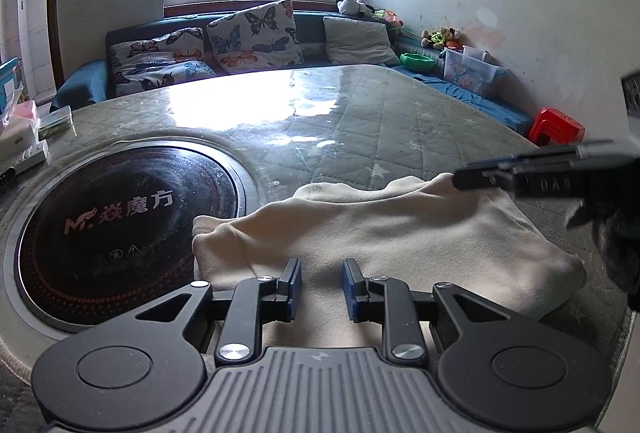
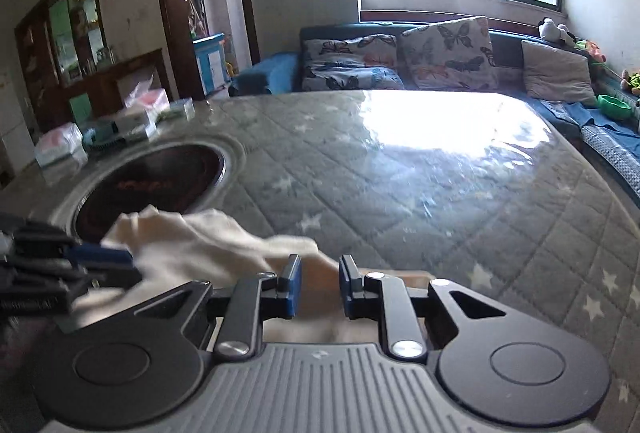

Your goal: Fold clothes

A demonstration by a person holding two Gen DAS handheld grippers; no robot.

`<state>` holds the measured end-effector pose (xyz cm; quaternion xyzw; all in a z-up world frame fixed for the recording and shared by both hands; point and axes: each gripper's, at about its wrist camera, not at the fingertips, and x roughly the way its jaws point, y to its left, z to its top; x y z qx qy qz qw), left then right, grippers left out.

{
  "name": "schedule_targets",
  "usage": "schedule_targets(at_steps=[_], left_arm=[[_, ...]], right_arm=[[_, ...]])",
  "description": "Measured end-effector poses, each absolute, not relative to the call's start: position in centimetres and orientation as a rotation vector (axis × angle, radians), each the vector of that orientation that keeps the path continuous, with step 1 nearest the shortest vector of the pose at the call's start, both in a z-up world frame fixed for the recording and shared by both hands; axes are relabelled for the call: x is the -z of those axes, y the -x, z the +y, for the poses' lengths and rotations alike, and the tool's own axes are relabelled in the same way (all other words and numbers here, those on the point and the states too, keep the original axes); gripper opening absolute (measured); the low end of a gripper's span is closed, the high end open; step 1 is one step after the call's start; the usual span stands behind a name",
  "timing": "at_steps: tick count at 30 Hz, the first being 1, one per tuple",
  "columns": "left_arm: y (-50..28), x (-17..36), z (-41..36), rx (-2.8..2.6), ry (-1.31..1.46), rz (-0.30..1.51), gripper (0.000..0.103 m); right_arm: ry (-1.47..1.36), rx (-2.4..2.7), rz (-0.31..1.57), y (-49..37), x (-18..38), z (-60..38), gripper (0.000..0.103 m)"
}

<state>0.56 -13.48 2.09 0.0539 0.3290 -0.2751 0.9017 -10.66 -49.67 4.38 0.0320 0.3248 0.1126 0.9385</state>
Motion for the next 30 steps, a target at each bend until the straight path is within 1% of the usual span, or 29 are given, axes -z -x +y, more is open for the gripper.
schedule_targets(at_steps=[8,12,14,16,22,23,26,30], left_arm=[[-0.6,-2.2,-13.6,0.566,-0.111,0.681,0.025],[-0.6,-2.1,-13.6,0.567,-0.11,0.68,0.026],[-0.5,-2.1,-13.5,0.569,-0.109,0.679,0.026],[-0.6,-2.1,-13.5,0.57,-0.11,0.679,0.026],[-0.5,-2.1,-13.5,0.571,-0.114,0.679,0.026],[-0.5,-2.1,-13.5,0.571,-0.115,0.68,0.026],[-0.4,-2.1,-13.5,0.571,-0.114,0.68,0.026],[-0.4,-2.3,-13.6,0.561,-0.112,0.675,0.027]], right_arm=[[-0.22,-0.286,0.821,5.6,-4.2,-51.0,0.019],[-0.167,-0.299,0.877,4.2,-3.6,-49.7,0.017],[-0.132,-0.295,0.86,4.2,-3.6,-49.0,0.007],[-0.102,-0.288,0.821,4.3,-3.8,-48.4,0.005],[-0.056,-0.266,0.781,3.7,-2.9,-48.1,0.005],[-0.06,-0.261,0.773,3.7,-2.7,-48.3,0.009],[-0.135,-0.256,0.737,4.8,-3.7,-49.9,0.011],[-0.056,-0.248,0.687,8.0,-5.0,-50.3,0.011]])
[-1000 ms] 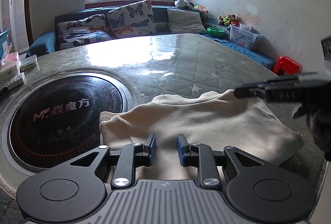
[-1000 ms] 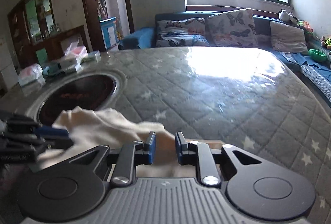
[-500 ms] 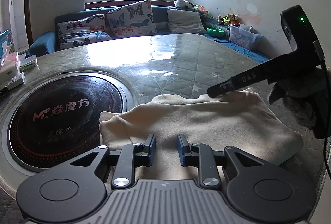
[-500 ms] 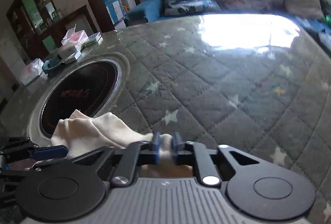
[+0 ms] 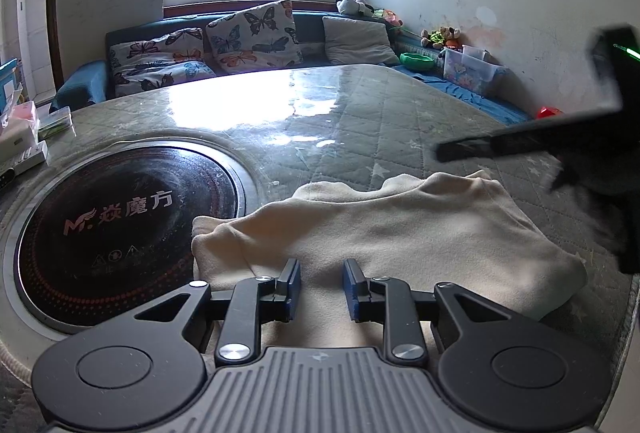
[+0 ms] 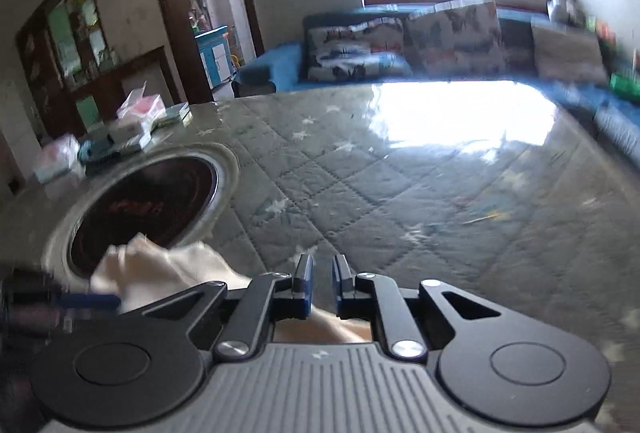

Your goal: Fold clothes

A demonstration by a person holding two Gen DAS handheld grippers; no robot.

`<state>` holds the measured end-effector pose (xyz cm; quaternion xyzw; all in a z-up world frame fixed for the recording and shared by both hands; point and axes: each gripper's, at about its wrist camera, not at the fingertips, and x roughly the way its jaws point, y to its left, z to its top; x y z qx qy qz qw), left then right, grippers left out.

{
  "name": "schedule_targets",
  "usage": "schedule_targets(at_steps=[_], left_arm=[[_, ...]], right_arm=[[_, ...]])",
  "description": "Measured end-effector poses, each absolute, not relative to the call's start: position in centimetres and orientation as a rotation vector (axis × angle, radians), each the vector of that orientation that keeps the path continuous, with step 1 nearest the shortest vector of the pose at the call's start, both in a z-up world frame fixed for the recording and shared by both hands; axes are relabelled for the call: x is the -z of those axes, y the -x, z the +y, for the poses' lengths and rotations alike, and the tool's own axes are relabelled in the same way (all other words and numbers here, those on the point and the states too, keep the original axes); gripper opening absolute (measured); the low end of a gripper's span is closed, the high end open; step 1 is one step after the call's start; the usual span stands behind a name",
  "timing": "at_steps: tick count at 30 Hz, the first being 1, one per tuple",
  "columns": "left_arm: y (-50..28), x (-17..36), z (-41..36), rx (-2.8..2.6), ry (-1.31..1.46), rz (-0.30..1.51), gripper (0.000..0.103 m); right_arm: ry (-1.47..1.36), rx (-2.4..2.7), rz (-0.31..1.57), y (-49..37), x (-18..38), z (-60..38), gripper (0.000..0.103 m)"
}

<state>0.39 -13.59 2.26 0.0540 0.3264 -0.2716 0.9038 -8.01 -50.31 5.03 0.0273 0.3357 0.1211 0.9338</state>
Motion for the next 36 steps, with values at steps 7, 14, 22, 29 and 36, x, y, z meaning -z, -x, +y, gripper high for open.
schedule_targets(at_steps=[7,14,22,29,36], left_arm=[[1.0,-2.6,-13.6,0.548,-0.164,0.621,0.029],[1.9,-1.7,-13.0,0.539,-0.159,0.624,0.029],[4.0,-1.6,-12.7,0.561,-0.132,0.631,0.03],[6.4,-2.5,-13.7,0.566,-0.189,0.572,0.03],[7.9,-3.3,-15.0,0.628,-0.197,0.515,0.03]], right_arm=[[0.049,-0.318,0.64,15.1,-4.7,-48.4,0.026],[0.164,-0.364,0.568,19.0,-2.1,-46.6,0.038],[0.124,-0.382,0.535,20.6,-1.7,-49.0,0.039],[0.154,-0.361,0.535,21.9,-2.4,-50.0,0.04],[0.156,-0.362,0.484,22.2,-4.3,-48.0,0.04]])
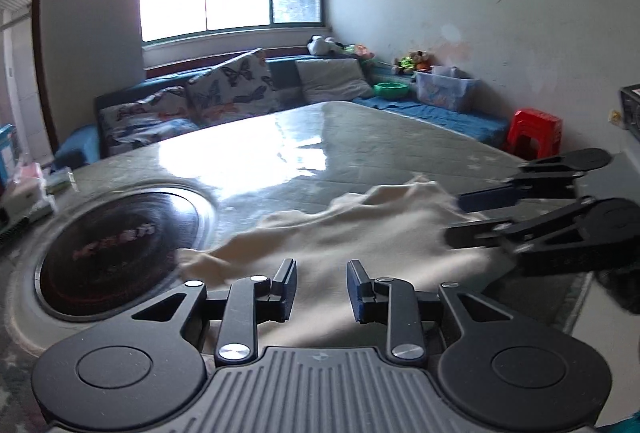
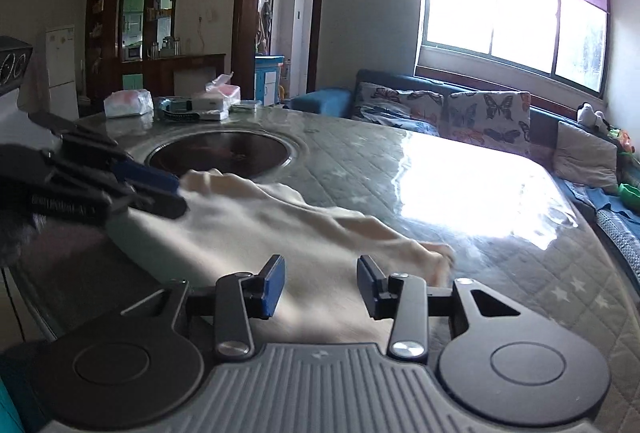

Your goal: Fold clothes

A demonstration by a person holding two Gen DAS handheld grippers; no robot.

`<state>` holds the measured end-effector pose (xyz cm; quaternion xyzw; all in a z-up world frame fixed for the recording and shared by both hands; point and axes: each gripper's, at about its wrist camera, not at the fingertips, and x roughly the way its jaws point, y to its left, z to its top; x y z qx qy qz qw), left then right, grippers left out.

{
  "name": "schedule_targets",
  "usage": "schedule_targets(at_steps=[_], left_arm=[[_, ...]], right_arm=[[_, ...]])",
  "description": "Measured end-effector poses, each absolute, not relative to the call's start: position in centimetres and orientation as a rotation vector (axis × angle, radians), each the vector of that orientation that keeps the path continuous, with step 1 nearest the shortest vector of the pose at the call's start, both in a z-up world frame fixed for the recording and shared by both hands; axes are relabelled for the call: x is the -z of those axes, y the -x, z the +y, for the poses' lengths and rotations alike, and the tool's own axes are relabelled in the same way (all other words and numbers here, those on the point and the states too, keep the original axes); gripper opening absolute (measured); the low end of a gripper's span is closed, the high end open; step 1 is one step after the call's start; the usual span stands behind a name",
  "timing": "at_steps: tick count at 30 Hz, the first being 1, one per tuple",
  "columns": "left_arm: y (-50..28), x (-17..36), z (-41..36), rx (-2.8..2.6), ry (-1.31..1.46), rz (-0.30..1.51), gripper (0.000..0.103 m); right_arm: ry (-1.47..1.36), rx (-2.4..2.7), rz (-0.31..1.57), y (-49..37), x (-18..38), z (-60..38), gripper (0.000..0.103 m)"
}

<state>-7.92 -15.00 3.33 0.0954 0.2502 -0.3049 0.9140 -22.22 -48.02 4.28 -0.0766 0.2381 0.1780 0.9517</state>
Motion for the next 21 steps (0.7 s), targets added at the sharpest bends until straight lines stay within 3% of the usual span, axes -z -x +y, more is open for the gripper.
schedule_targets(at_steps=[8,21], left_arm=[[8.2,-0.8,-15.4,0.638,-0.2,0.572,0.03],[9.0,-1.1,-14.7,0.628,-0.186,0.561,0.031]], right_arm=[[0.175,-0.445,0.504,21.9,-2.8,-45.0,0.038],[0.262,-0.511,0.493,23.3,-2.3,-43.4,0.038]])
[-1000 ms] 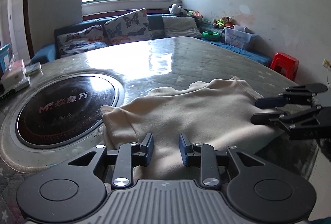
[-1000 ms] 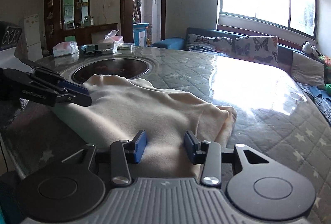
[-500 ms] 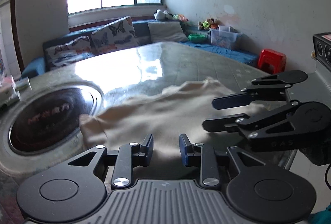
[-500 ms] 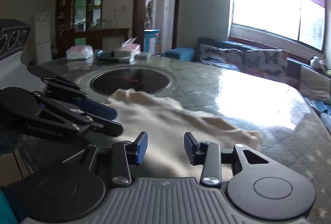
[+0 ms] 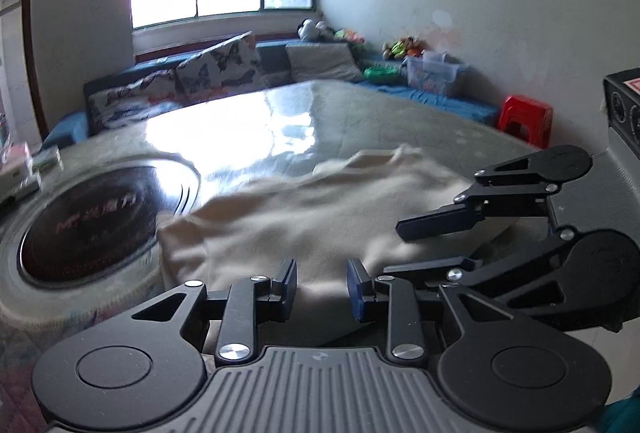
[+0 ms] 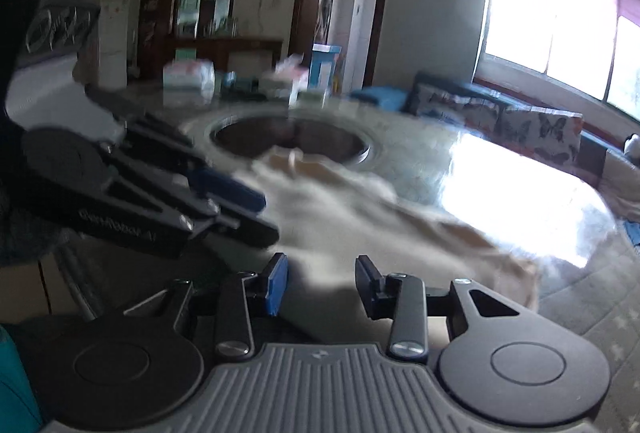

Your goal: Fold clothes

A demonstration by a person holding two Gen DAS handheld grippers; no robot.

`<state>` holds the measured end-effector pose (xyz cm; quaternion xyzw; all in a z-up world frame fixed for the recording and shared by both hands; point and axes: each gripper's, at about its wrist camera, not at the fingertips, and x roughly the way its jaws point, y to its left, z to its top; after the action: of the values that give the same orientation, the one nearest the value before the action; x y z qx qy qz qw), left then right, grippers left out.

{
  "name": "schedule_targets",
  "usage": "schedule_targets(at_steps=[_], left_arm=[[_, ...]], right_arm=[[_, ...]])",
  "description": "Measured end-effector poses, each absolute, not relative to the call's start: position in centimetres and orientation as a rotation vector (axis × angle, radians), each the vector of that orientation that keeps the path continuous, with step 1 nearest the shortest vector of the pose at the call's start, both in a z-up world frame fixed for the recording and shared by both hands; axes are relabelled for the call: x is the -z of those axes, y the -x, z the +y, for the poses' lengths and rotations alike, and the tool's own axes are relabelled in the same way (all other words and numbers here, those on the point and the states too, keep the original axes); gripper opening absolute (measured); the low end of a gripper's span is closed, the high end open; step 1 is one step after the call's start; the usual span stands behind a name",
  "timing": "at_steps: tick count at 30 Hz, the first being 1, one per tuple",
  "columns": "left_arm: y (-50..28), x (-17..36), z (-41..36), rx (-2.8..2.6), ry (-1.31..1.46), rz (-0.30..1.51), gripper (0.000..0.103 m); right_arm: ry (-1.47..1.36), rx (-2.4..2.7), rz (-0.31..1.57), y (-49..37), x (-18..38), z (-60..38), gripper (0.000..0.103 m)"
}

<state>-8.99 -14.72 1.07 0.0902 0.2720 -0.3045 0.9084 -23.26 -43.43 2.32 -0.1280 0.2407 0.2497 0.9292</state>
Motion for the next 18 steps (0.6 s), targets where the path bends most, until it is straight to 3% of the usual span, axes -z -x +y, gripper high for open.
schedule_targets(at_steps=[18], left_arm=[[7.7,-2.3,-11.2,0.537,-0.107,0.572,0.031]], right_arm=[[0.104,-0.44,0.551,23.5,-3.9,-49.1,0.037]])
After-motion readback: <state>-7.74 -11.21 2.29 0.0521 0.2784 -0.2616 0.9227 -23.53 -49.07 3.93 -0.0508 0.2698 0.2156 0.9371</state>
